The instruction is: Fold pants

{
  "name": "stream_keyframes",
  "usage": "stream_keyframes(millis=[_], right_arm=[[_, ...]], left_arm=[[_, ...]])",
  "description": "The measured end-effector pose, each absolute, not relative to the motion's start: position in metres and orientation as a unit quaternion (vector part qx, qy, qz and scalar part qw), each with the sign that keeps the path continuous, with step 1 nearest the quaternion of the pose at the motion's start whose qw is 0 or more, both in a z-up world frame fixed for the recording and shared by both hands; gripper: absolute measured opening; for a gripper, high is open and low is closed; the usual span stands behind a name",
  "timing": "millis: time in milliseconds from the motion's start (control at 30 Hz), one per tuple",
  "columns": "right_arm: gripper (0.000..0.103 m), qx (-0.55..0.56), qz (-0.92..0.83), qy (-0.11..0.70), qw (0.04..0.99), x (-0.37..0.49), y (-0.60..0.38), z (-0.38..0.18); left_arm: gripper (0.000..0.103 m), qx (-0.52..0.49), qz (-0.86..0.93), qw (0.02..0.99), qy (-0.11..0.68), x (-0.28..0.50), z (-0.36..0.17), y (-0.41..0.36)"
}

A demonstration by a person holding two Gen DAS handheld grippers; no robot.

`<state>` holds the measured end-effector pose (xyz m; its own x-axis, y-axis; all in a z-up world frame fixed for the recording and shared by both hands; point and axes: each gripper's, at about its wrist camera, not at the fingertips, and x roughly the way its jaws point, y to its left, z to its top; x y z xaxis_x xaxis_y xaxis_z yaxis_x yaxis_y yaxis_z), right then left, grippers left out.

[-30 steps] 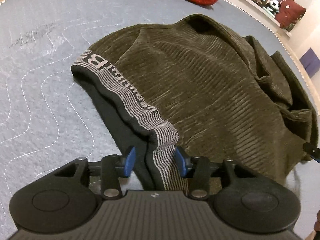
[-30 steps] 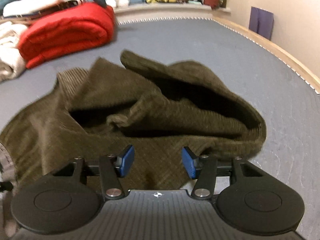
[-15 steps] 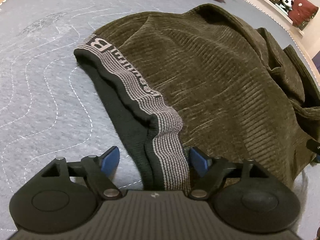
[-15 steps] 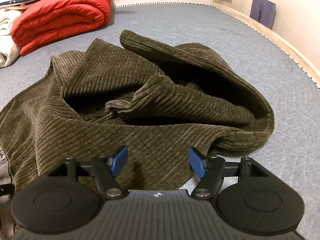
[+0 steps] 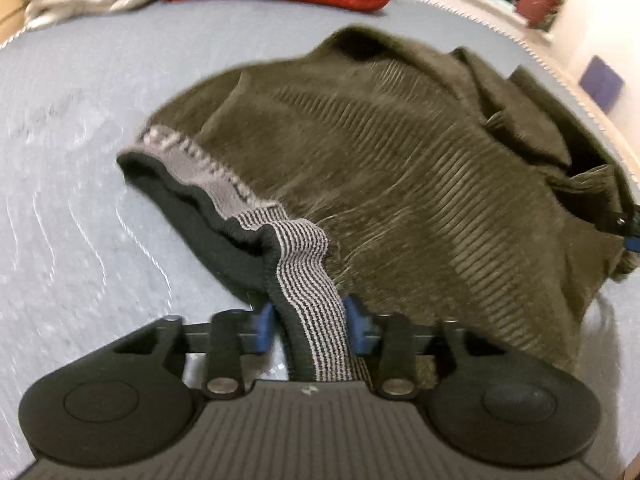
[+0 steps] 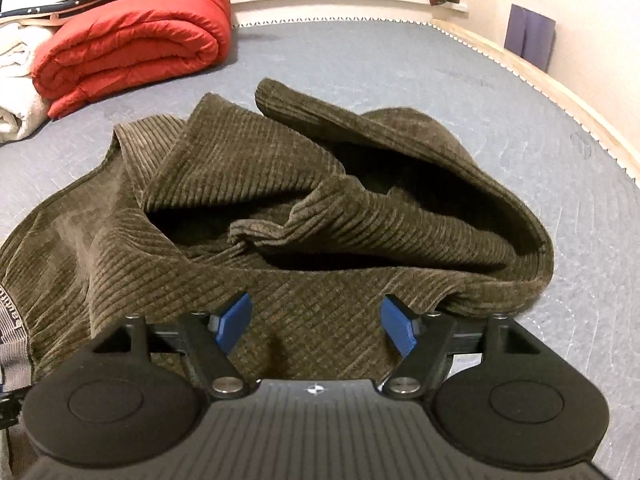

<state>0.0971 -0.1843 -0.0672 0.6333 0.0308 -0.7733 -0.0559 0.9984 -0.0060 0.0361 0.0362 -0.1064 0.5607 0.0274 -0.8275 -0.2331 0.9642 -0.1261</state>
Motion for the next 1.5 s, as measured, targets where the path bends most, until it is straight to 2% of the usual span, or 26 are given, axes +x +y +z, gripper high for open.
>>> stream_keyframes(millis=[200,533,633,767,867,933,1000,1033,1133,1367,1500], right_arm=[[0.073,0.019,0.034,0.392,0.919,0.091,-0.192,-0.049],[0.072,0.036,0.058,0.334,0.94,0.08,-0.203,-0.034],[0.072,0.028,0.059,0.33,0.942,0.082,-0.209,-0.035],[0.066,0.016,0.061,0.328,0.943,0.09,-0.217,-0.036],[0.06,0.015,0.054,0.327,0.943,0.098,-0.233,-0.034],[0.057,0.019,0.044,0.325,0.944,0.106,-0.245,-0.031],[0.056,0.021,0.036,0.326,0.945,0.115,-0.263,-0.029],[0.056,0.018,0.035,0.328,0.944,0.118,-0.27,-0.029],[0.056,0.01,0.019,0.331,0.944,0.129,-0.292,-0.033],[0.061,0.036,0.035,0.382,0.923,0.15,-0.321,-0.058],[0.071,0.014,0.087,0.395,0.914,0.152,-0.303,-0.068]], left_arm=[[0.022,-0.077,0.076,0.915,0.389,0.016,-0.067,0.054],[0.019,-0.073,0.168,0.923,0.338,-0.004,-0.028,0.115],[0.019,-0.09,0.199,0.915,0.338,-0.007,-0.022,0.136],[0.02,-0.105,0.198,0.904,0.364,0.001,-0.032,0.137],[0.03,-0.107,0.174,0.9,0.385,0.009,-0.036,0.131],[0.052,-0.117,0.173,0.897,0.39,0.011,-0.038,0.133],[0.069,-0.143,0.16,0.888,0.406,0.015,-0.043,0.14],[0.072,-0.16,0.154,0.882,0.415,0.017,-0.047,0.145],[0.077,-0.191,0.155,0.866,0.435,0.019,-0.057,0.156],[0.077,-0.195,0.179,0.855,0.447,0.021,-0.065,0.159],[0.077,-0.186,0.18,0.854,0.451,0.026,-0.069,0.156]])
